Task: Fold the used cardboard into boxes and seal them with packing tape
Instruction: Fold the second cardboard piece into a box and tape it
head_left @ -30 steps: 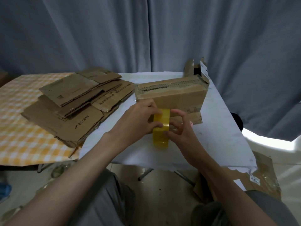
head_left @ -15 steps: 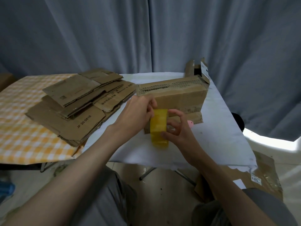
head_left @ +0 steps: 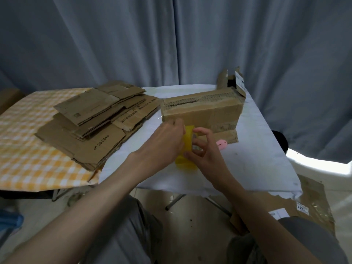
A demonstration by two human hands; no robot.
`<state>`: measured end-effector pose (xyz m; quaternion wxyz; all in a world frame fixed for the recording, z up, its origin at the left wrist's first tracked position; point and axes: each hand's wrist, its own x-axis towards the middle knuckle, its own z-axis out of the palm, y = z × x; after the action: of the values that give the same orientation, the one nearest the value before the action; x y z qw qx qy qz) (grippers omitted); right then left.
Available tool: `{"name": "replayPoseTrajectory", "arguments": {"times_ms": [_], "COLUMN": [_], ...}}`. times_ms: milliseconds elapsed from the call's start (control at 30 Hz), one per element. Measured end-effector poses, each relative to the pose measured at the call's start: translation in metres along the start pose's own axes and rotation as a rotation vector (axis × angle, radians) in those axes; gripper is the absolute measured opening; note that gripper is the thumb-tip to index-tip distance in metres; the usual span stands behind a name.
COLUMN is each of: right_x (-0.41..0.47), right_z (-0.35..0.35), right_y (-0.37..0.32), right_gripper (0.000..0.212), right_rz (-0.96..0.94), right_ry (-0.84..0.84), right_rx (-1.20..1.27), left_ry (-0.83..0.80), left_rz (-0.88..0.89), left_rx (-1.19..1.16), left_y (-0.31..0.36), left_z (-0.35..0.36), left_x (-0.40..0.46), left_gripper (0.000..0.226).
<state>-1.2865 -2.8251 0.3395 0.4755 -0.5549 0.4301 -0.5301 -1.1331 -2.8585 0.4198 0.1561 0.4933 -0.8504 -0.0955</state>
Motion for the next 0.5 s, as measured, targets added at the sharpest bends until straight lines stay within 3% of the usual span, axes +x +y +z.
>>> {"name": "replayPoseTrajectory", "arguments": {"times_ms": [200,333,500], "right_x": [-0.005,-0.005,-0.002], "right_z": [0.004,0.005,-0.009], "right_y": [0.000,-0.005,-0.020], "right_gripper": [0.056,0.055,0.024], "right_rz": [-0.027,-0.029,-0.044], "right_ry": [-0.016,0.008,0.081], "right_rx": [0.019,0.002,-0.014], "left_ry": [0.063,0.118,0.282], "left_rz": [-0.081,-0.028,0.118], "left_rx": [-0.037,-0.057,-0.115], "left_y": [-0.004,0.000,0.016], "left_z": [-0.005,-0.009,-0.019], "left_x": [0.010,0.008,0.005], "left_gripper": [0.012,0.018,0.016]}}
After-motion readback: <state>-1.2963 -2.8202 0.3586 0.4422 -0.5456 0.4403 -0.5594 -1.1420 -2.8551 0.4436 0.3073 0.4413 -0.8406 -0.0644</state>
